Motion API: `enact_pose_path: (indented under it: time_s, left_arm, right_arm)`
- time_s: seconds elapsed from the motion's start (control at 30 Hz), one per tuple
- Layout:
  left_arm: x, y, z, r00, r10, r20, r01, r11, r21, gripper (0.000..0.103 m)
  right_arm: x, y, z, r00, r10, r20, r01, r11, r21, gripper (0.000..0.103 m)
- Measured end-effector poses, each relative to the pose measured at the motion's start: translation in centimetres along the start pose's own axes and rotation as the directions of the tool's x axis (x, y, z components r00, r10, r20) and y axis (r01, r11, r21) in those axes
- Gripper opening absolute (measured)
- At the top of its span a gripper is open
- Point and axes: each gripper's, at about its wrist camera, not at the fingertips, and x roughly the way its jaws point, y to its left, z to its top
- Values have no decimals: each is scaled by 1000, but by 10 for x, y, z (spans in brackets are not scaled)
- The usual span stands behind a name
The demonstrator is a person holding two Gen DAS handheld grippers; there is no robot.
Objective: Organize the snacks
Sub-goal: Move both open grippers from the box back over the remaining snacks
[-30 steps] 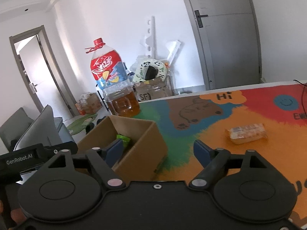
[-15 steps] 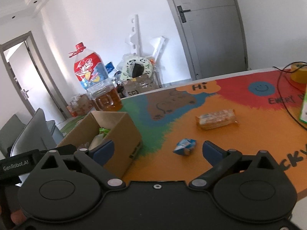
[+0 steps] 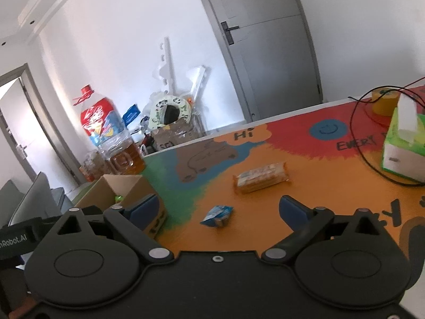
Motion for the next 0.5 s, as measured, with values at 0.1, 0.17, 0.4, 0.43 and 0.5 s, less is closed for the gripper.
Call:
enact_pose_path:
  time_s: [0.1,0.17,0.4,0.43,0.5]
  left_arm:
    - [11,-10,1,1000,0,-5,0,1000,3,88]
    - [20,-15,2,1000,3,-14,-3,1000,-1,88]
    - [57,-23,-1,997,20,-68,-22,999,-26,81]
    - [62,-24,-2,997,24,-72,-26,999,-26,81]
    - [72,-25,-3,996,35,-81,-38,999,-29,80]
  right_arm:
    - [4,-8,6,1000,-16,5,16,1000,9,98]
    - [7,-11,11,1000,-26,8,26,1000,0,98]
    - [21,-31,22,999,-53,1,53,998,21,98]
    - [24,-34,23,999,-55,-2,55,998,24,98]
    - [28,-39,24,998,-59,-8,59,998,30,98]
